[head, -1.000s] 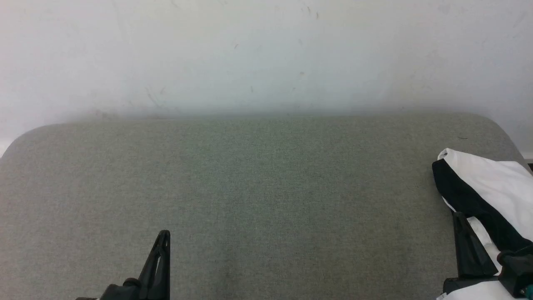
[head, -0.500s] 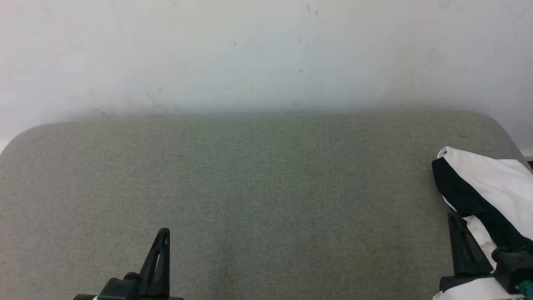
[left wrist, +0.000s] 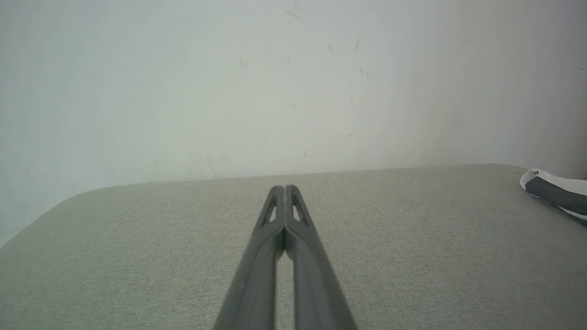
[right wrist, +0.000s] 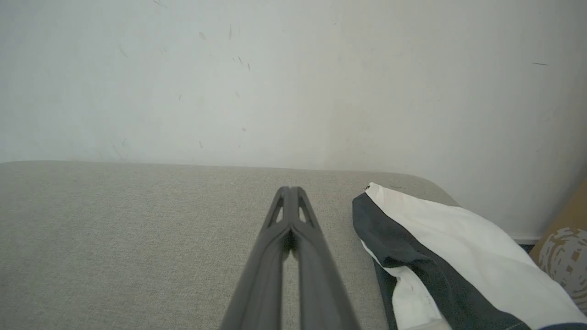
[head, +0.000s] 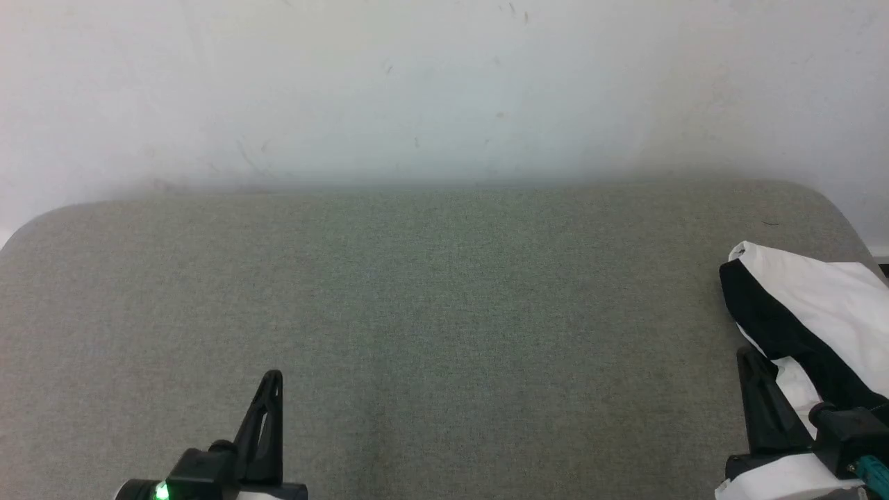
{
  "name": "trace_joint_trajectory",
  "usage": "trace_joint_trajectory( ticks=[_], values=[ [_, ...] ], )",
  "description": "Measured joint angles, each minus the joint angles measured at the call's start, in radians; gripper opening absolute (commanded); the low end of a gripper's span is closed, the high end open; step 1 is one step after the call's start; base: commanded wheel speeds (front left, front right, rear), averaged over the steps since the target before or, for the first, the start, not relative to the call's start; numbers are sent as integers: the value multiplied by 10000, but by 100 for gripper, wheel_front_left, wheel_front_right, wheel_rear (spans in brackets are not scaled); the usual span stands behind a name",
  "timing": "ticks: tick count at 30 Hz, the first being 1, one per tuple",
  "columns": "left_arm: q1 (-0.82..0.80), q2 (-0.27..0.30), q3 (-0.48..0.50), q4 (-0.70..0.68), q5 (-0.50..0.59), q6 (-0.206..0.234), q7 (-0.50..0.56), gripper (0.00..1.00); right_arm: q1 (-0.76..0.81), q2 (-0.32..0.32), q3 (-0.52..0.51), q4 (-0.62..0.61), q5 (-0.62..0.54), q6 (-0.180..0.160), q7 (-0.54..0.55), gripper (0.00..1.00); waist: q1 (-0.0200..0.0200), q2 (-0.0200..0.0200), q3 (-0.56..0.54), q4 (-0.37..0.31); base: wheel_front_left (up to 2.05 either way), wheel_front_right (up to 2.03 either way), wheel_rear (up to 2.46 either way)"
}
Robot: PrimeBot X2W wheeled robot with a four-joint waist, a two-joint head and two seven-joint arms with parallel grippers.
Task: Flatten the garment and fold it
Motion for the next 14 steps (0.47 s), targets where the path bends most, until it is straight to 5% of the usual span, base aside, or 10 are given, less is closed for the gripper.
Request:
trace_joint_trajectory(
  ticks=[14],
  values=[
    [-231,-142,188,155,169,-98,259,0,-213,0,125,-2,-73,2,249,0,0,0,71,-32,0,0,0]
  ],
)
